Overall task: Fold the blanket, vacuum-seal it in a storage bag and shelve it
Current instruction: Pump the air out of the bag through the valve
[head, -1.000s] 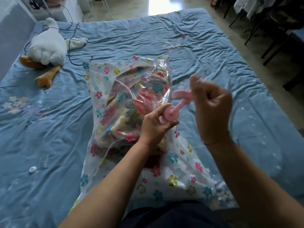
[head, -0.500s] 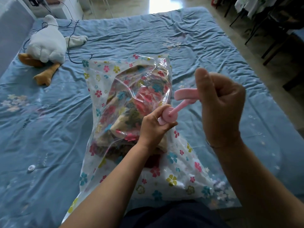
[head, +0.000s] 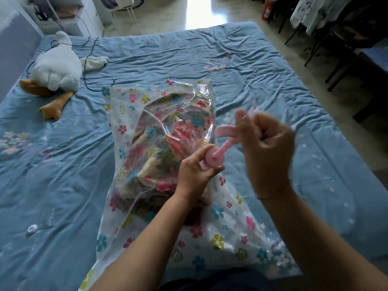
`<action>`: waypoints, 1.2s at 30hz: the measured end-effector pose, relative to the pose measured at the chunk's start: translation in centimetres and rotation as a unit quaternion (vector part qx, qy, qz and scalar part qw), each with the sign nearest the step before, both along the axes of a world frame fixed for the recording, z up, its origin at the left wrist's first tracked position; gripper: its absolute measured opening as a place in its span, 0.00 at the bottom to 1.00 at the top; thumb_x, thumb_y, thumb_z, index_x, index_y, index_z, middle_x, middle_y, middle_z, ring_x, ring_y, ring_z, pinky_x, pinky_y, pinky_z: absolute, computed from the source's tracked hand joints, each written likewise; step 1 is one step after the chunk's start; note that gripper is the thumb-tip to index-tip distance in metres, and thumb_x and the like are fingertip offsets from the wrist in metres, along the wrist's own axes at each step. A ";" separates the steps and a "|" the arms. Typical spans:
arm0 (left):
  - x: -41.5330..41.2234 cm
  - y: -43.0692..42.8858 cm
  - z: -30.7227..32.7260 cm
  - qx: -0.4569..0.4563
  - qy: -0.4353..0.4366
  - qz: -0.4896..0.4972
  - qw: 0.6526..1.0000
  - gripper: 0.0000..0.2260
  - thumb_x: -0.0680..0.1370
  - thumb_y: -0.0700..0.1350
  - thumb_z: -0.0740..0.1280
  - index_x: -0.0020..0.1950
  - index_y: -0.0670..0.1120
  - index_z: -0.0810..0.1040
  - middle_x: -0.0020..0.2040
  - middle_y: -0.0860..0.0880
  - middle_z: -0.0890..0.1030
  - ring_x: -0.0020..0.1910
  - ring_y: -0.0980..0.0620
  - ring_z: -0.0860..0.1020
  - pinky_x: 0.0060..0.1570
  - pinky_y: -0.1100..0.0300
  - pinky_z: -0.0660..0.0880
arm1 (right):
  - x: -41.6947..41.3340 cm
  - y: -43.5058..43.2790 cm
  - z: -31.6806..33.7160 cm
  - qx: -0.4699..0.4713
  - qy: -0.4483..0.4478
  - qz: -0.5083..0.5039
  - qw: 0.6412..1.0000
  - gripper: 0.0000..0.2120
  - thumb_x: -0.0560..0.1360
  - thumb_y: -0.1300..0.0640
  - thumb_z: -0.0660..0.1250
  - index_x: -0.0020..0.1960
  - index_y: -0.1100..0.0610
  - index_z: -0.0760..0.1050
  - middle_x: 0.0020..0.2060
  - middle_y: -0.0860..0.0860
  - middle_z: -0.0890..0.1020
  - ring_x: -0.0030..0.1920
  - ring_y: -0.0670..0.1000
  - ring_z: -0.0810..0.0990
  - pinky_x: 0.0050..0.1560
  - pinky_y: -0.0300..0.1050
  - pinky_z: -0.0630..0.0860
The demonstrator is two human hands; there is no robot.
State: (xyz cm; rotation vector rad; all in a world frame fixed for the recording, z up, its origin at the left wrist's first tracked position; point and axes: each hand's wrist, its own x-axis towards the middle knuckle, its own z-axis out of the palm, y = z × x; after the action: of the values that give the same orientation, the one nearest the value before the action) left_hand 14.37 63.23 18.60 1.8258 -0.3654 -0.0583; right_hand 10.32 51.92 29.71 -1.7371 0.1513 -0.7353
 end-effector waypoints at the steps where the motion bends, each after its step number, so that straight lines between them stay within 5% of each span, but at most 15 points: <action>1: -0.2 -0.1 0.0 0.001 0.001 -0.003 1.000 0.25 0.67 0.44 0.78 0.62 0.51 0.77 0.54 0.57 0.82 0.54 0.61 0.80 0.57 0.63 0.76 | 0.0 0.0 -1.5 -0.033 0.043 -0.011 0.998 0.28 0.76 0.42 0.64 0.28 0.59 0.59 0.24 0.61 0.77 0.25 0.49 0.77 0.26 0.53 0.67; 3: -0.5 -0.2 -0.1 0.006 -0.002 -0.009 1.000 0.25 0.67 0.41 0.78 0.61 0.53 0.77 0.53 0.60 0.82 0.52 0.68 0.79 0.53 0.70 0.74 | 0.0 -0.5 -4.9 -0.098 0.183 0.000 0.978 0.30 0.71 0.30 0.60 0.26 0.54 0.60 0.21 0.47 0.67 0.26 0.48 0.67 0.30 0.52 0.69; 5: -0.7 -0.1 -0.3 0.012 -0.005 -0.015 1.000 0.24 0.67 0.41 0.78 0.61 0.54 0.78 0.53 0.60 0.82 0.51 0.68 0.79 0.52 0.71 0.74 | 0.2 -0.9 -6.4 -0.110 0.261 0.006 0.959 0.32 0.67 0.25 0.60 0.24 0.52 0.62 0.20 0.46 0.64 0.26 0.45 0.64 0.31 0.53 0.70; 8: -0.1 0.2 -0.1 0.020 -0.012 -0.013 1.000 0.22 0.68 0.45 0.78 0.61 0.50 0.79 0.53 0.58 0.83 0.52 0.64 0.80 0.54 0.65 0.76 | 0.2 -0.8 -2.5 -0.071 0.141 0.008 0.987 0.32 0.72 0.34 0.66 0.27 0.61 0.68 0.20 0.49 0.71 0.24 0.41 0.64 0.29 0.46 0.63; 11: 0.5 0.4 0.2 0.023 -0.015 -0.008 1.000 0.24 0.67 0.48 0.78 0.61 0.57 0.76 0.53 0.64 0.80 0.54 0.65 0.79 0.57 0.67 0.74 | 0.3 -0.4 1.7 0.009 -0.003 0.011 1.000 0.32 0.76 0.44 0.64 0.32 0.74 0.66 0.30 0.73 0.76 0.24 0.45 0.74 0.28 0.55 0.66; 14: 0.4 0.1 0.3 0.032 -0.008 -0.017 0.999 0.24 0.66 0.47 0.78 0.60 0.54 0.78 0.51 0.65 0.81 0.52 0.66 0.79 0.54 0.67 0.75 | 0.7 -0.3 -1.7 -0.046 0.073 -0.011 0.996 0.31 0.74 0.36 0.62 0.28 0.63 0.64 0.25 0.62 0.77 0.26 0.58 0.69 0.30 0.55 0.68; 16: 0.1 0.1 0.4 0.026 -0.003 -0.025 0.999 0.24 0.65 0.47 0.77 0.60 0.56 0.78 0.48 0.70 0.81 0.50 0.69 0.79 0.51 0.71 0.73 | 0.5 -0.5 -4.9 -0.068 0.196 0.011 0.978 0.36 0.68 0.25 0.59 0.27 0.58 0.65 0.22 0.50 0.70 0.27 0.50 0.67 0.32 0.54 0.72; 18: 0.1 0.2 0.6 0.020 -0.008 -0.024 0.999 0.24 0.65 0.49 0.76 0.60 0.58 0.78 0.49 0.71 0.80 0.51 0.68 0.79 0.51 0.71 0.74 | 0.7 -0.8 -5.5 -0.070 0.234 0.014 0.969 0.35 0.67 0.24 0.59 0.26 0.57 0.64 0.21 0.46 0.65 0.26 0.45 0.65 0.30 0.50 0.71; 21: 1.1 0.3 0.7 0.017 -0.008 -0.024 1.000 0.23 0.66 0.51 0.76 0.60 0.54 0.79 0.52 0.60 0.83 0.52 0.61 0.81 0.53 0.60 0.78 | 0.9 -0.6 -1.2 -0.040 0.104 0.012 0.994 0.32 0.75 0.38 0.66 0.28 0.65 0.67 0.21 0.47 0.73 0.24 0.40 0.70 0.28 0.45 0.66; 23: 1.7 0.5 0.7 0.017 -0.010 -0.020 1.000 0.25 0.66 0.52 0.77 0.62 0.51 0.79 0.54 0.57 0.83 0.55 0.59 0.81 0.56 0.56 0.77 | 0.9 -0.2 1.6 0.006 0.013 0.009 1.000 0.30 0.76 0.47 0.68 0.32 0.73 0.66 0.25 0.62 0.79 0.28 0.37 0.78 0.28 0.44 0.69; 25: 1.9 0.5 0.7 0.022 -0.005 -0.019 1.000 0.25 0.66 0.50 0.78 0.62 0.50 0.79 0.54 0.57 0.83 0.55 0.59 0.80 0.57 0.58 0.77 | 1.0 0.3 1.3 0.006 0.006 0.001 1.000 0.29 0.76 0.50 0.68 0.31 0.73 0.63 0.25 0.60 0.80 0.29 0.36 0.80 0.27 0.38 0.67; 27: 1.7 0.3 0.5 0.027 0.001 -0.018 0.999 0.22 0.66 0.45 0.79 0.59 0.53 0.80 0.51 0.59 0.84 0.52 0.63 0.81 0.53 0.64 0.76 | 1.1 0.5 -1.5 -0.017 0.083 0.016 0.996 0.35 0.73 0.35 0.66 0.28 0.65 0.63 0.23 0.44 0.78 0.27 0.37 0.77 0.28 0.37 0.68; 30: 1.2 0.4 0.4 0.030 -0.003 -0.018 0.999 0.24 0.67 0.41 0.79 0.56 0.60 0.77 0.48 0.68 0.82 0.51 0.66 0.80 0.50 0.72 0.73 | 1.3 0.0 -4.8 -0.065 0.189 0.027 0.979 0.41 0.60 0.17 0.55 0.25 0.57 0.65 0.20 0.46 0.66 0.24 0.43 0.64 0.30 0.46 0.65; 34: 1.8 0.3 0.7 0.021 -0.003 -0.012 1.000 0.26 0.66 0.48 0.78 0.63 0.49 0.79 0.56 0.54 0.83 0.56 0.57 0.81 0.57 0.64 0.75 | 1.4 -0.3 0.2 -0.003 0.048 0.030 0.998 0.33 0.76 0.41 0.67 0.31 0.71 0.71 0.20 0.48 0.73 0.25 0.40 0.69 0.28 0.42 0.69; 36: 2.1 0.3 0.7 0.023 -0.002 -0.013 1.000 0.27 0.66 0.49 0.78 0.64 0.50 0.78 0.57 0.55 0.82 0.56 0.58 0.80 0.58 0.62 0.76 | 1.3 -0.3 3.0 0.021 -0.049 0.014 0.998 0.29 0.77 0.51 0.67 0.30 0.74 0.65 0.20 0.51 0.65 0.24 0.41 0.63 0.27 0.37 0.63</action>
State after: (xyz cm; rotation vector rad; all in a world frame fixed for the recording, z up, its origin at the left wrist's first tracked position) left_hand 16.49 63.53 19.31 1.8668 -0.3937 -0.0815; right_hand 11.65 51.63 32.69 -1.6569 0.0737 -0.7896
